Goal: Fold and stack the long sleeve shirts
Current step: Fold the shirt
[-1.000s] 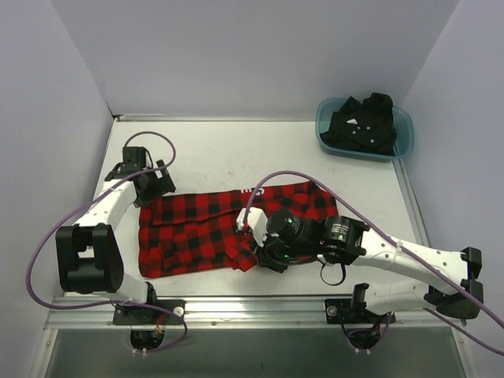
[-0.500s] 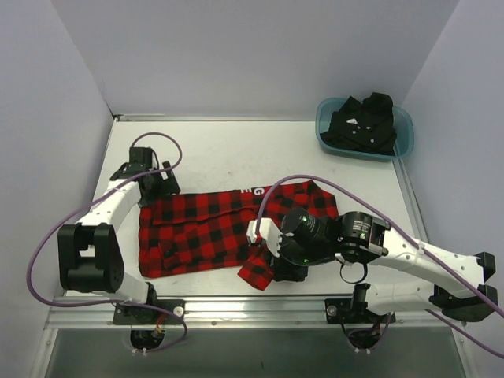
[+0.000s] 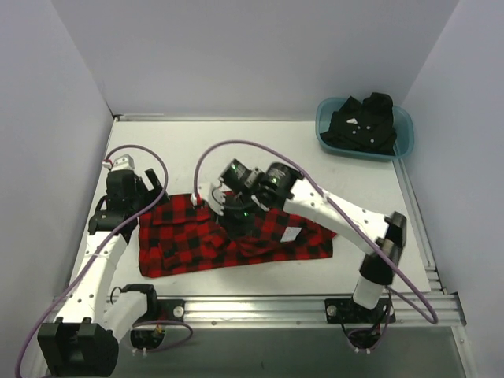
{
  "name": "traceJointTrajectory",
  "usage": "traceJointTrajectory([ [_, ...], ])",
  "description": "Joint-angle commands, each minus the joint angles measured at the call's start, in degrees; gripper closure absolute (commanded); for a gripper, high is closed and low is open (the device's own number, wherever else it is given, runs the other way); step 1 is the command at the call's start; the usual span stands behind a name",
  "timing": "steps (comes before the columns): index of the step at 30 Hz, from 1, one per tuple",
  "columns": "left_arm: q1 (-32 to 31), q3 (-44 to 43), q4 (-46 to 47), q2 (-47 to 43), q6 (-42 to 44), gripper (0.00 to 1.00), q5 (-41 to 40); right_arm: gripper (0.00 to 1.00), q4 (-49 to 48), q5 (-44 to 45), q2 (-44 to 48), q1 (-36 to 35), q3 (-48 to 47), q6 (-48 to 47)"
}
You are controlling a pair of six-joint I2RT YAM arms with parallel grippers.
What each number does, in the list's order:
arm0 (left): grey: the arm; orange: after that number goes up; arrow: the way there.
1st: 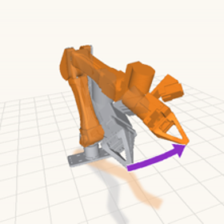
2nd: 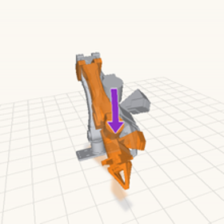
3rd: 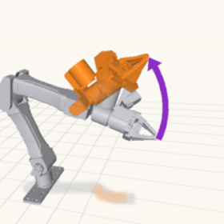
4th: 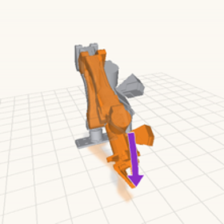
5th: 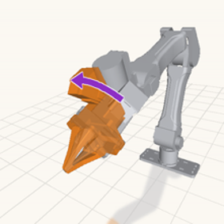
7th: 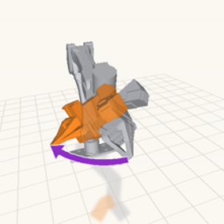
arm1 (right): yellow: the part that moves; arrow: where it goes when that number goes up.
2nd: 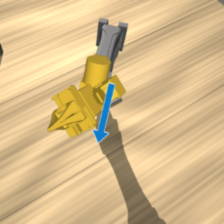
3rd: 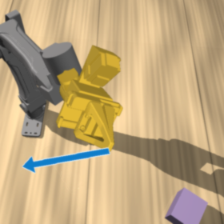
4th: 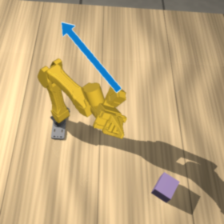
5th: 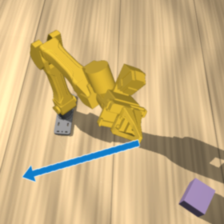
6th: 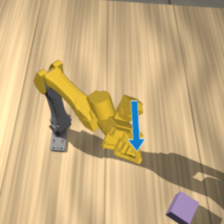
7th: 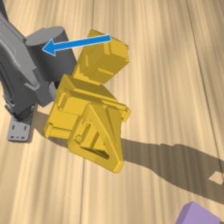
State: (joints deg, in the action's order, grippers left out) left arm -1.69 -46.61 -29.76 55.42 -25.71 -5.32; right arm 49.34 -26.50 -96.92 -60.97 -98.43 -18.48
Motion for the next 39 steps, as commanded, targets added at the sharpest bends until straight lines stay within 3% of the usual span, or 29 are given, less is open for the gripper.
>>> traceJointTrajectory([
  [1, 0.2, 2.92, 1.46, -4.96, -2.23, 0.02, 0.83, 1.0, 1.63, -2.95, -7.91, 3.04, -11.29, -7.09],
  [4, 0.11, 4.33, 1.11, -7.43, -2.67, 0.02, 2.94, 0.99, 2.42, -3.03, -17.57, 4.54, -18.44, -7.53],
  [7, 0.11, 4.95, 0.49, -8.22, -2.32, 0.03, 5.75, 0.8, 2.95, -1.46, -25.14, 5.25, -25.66, -6.75],
  [8, 0.11, 5.12, 0.4, -8.31, -2.15, 0.03, 8.63, 0.67, 2.87, -0.84, -26.98, 5.25, -27.23, -6.31],
  [11, -0.15, 5.74, 0.84, -6.74, -1.71, 0.02, 13.12, 0.53, 1.99, 3.64, -27.44, 6.47, -27.43, -2.89],
  [14, -1.2, 6.09, 1.63, -2.71, -1.53, 0.03, 16.29, 0.48, 0.67, 8.3, -24.21, 9.97, -25.06, 3.6],
  [17, -5.06, 5.04, 1.72, 3.26, -1.53, 0.03, 17.36, 0.46, -2.66, 11.38, -16.32, 13.5, -16.29, 9.66],
  [22, -14.37, 1.97, 2.42, 13.03, -3.54, 0.03, 15.7, 0.39, -13.54, 15.76, 3.0, 18.78, 10.5, 18.12],
  [28, -16.15, 1.78, 5.67, 18.67, -7.86, 0.04, 7.88, 0.34, -22.08, 21.83, 20.68, 21.33, 34.22, 28.75],
  [34, -18.6, -0.06, 7.87, 23.24, -8.12, 0.11, 6.38, 0.23, -30.69, 28.61, 35.72, 24.31, 50.42, 37.36],
  [37, -20.1, -0.93, 8.84, 25.35, -8.38, 0.18, 4.28, 0.08, -34.21, 30.63, 40.65, 26.69, 57.02, 40.44],
  [39, -20.37, -1.2, 9.28, 26.84, -8.56, 0.23, 3.57, 0.07, -35.1, 30.98, 41.72, 28.44, 59.75, 41.85],
])
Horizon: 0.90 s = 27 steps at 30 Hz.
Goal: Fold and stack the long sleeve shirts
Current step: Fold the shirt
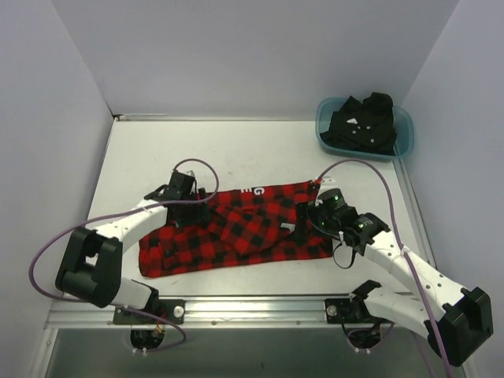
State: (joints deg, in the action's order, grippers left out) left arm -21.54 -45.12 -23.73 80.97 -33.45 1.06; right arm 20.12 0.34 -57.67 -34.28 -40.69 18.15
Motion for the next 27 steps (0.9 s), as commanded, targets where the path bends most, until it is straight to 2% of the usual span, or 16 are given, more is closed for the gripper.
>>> traceJointTrajectory([
  [1, -0.69, -3.12, 3.33, 2.34, -0.83, 0.27, -2.99, 0.07, -6.32, 4.06, 3.17, 2.29, 2.54, 5.75],
  [5, -1.4, -3.83, 3.51, 4.98, -0.74, 0.32, -3.96, 0.07, -7.02, 2.65, 3.62, 3.87, 4.12, 6.37],
  [7, -2.19, -4.01, 3.51, 6.04, -1.0, 0.38, -3.87, 0.07, -7.37, 2.21, 3.44, 4.05, 4.65, 6.37],
  [12, -3.59, -3.66, 2.37, 6.22, -2.05, 0.39, -3.96, 0.07, -7.99, 2.12, 3.18, 4.4, 5.18, 6.63],
  [16, -4.04, -3.04, 1.49, 4.38, -2.67, 0.55, -4.22, 0.07, -8.6, 2.03, 2.91, 4.57, 5.53, 6.72],
  [18, -4.04, -3.13, 1.14, 3.76, -2.67, 0.58, -4.57, 0.08, -8.78, 1.95, 2.91, 4.58, 5.62, 6.72],
  [23, -4.04, -5.58, -0.79, 2.53, -1.71, 0.88, -5.28, 0.08, -8.69, 1.86, 2.91, 4.58, 5.79, 6.63],
  [27, -3.95, -9.89, -4.83, 0.78, -0.91, 0.94, -8.95, 0.08, -8.69, 2.12, 3.0, 4.93, 6.06, 6.72],
])
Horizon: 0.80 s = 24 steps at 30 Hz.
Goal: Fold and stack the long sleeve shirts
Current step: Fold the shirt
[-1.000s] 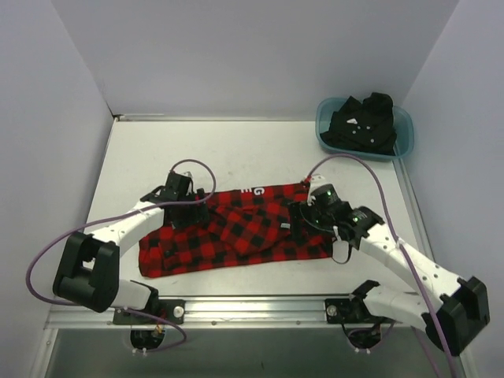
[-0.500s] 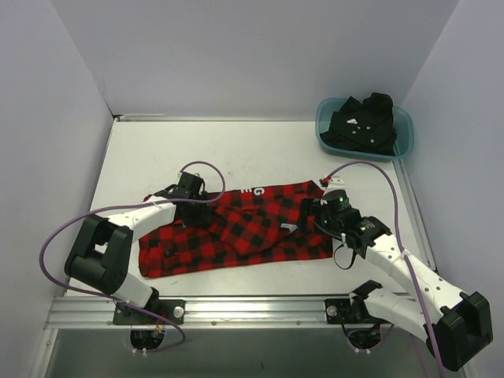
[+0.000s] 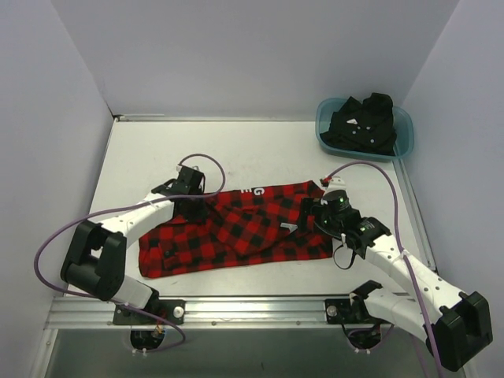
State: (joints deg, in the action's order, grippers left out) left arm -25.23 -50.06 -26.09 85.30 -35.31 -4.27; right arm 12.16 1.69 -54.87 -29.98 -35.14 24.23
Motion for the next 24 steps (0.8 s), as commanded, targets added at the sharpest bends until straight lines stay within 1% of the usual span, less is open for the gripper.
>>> traceJointTrajectory([
  [1, -0.17, -5.57, -3.26, -4.6, 1.38, 0.94, -4.68, 0.08, -0.74, 1.03, 0.12, 0.71, 0.59, 0.73],
  [3, 0.45, -7.33, -5.28, -5.75, 1.47, 0.94, -6.96, 0.08, -0.74, 1.03, -0.06, 1.15, 0.68, 0.91],
  [6, 3.08, -7.33, -6.78, -7.95, 0.95, 0.94, -8.12, 0.09, -0.74, 0.07, -1.02, 1.94, 0.59, 1.0],
  [11, 10.89, -3.39, -6.0, -11.29, -0.37, 0.94, -5.93, 0.09, -0.74, -1.17, -2.69, 2.12, 0.16, 0.29],
  [12, 11.52, -2.85, -5.73, -11.64, -0.37, 0.94, -5.57, 0.1, -0.74, -2.73, -2.7, 2.12, 0.15, 0.29],
  [17, 12.31, -1.09, -4.06, -13.75, -0.46, 0.94, -2.94, 0.1, -0.82, -4.33, -4.98, 2.2, -0.81, -0.15],
  [24, 13.45, 2.34, -5.29, -15.16, -3.35, 0.93, -5.65, 0.11, -0.48, -6.44, -7.09, 2.2, -1.87, -0.23],
])
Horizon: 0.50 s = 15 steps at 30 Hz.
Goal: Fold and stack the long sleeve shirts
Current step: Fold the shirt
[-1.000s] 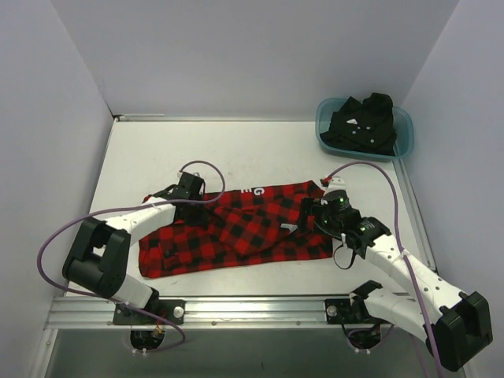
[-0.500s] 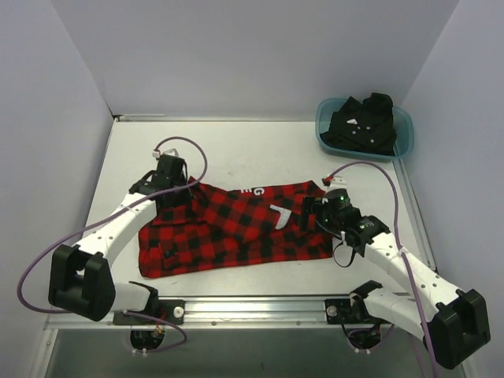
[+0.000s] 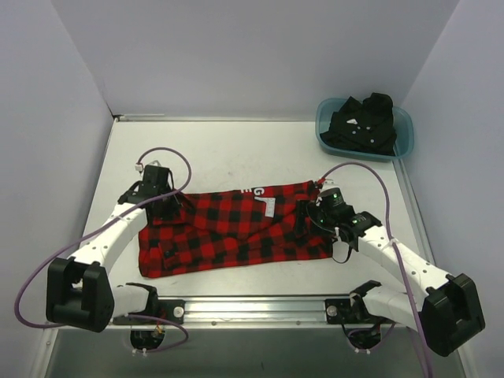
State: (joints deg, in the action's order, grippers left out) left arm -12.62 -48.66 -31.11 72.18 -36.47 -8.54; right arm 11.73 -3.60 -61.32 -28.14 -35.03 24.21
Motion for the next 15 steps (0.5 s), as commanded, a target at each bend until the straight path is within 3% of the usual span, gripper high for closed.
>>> traceJointTrajectory([
  [1, 0.76, 1.2, -0.61, -2.92, -2.38, 0.93, -2.01, 0.11, 0.14, -1.24, -0.64, 0.45, -2.06, -0.3],
  [15, 2.16, 3.84, -1.32, -2.57, -1.32, 0.88, -6.58, 0.12, 0.14, -2.38, -1.35, 0.37, -2.33, -0.21],
])
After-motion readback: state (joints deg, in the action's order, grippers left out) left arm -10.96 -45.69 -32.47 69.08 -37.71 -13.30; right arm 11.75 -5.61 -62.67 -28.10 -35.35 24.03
